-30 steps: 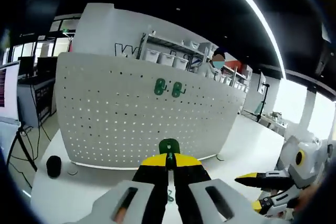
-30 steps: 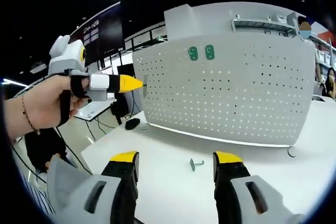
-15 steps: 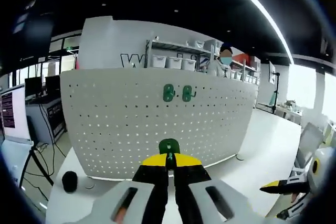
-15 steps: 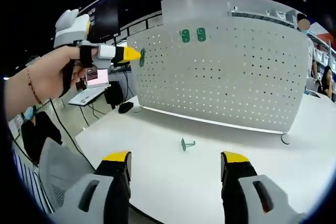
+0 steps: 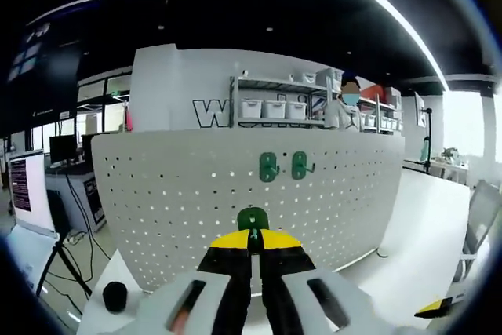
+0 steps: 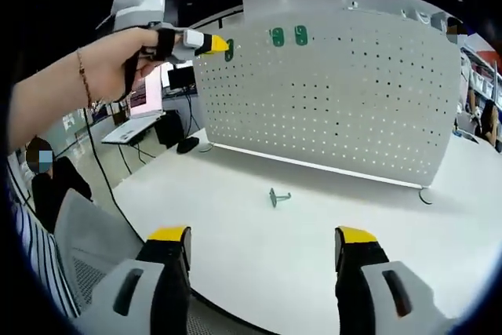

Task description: Insert the hook assembly into the mounting plate slot until the hook locks in place.

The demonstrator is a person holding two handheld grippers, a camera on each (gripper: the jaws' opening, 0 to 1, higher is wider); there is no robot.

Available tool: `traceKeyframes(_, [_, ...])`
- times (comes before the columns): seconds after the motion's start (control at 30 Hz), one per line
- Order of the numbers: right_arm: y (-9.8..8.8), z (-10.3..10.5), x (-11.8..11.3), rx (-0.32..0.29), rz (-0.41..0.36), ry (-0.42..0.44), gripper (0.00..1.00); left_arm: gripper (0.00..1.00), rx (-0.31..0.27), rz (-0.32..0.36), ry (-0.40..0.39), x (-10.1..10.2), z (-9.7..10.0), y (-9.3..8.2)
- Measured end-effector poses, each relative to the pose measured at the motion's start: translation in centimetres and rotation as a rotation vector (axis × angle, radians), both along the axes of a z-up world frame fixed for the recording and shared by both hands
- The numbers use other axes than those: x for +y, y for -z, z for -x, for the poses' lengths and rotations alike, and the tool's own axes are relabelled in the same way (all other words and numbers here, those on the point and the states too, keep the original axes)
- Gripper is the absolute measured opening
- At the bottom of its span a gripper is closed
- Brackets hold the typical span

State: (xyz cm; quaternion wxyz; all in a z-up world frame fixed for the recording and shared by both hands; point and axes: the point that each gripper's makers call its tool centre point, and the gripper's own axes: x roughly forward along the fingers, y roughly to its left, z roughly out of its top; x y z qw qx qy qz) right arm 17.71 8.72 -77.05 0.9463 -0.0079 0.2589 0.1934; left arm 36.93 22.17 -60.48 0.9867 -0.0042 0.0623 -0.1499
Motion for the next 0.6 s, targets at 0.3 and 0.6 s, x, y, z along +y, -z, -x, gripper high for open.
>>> traceKeyframes(0.3, [0.6,0.1,0.0,0.022,-0.001,-0.002,0.74,0.01,-0.027,-0.003,-0.032,0.0,-2.3,-0.5])
traceKeyframes(0.6, [1.0,0.1,-0.3,0.036,0.005,0.004,0.74,0.01,-0.062,-0.026,-0.049,-0.2,-4.8,-1.5])
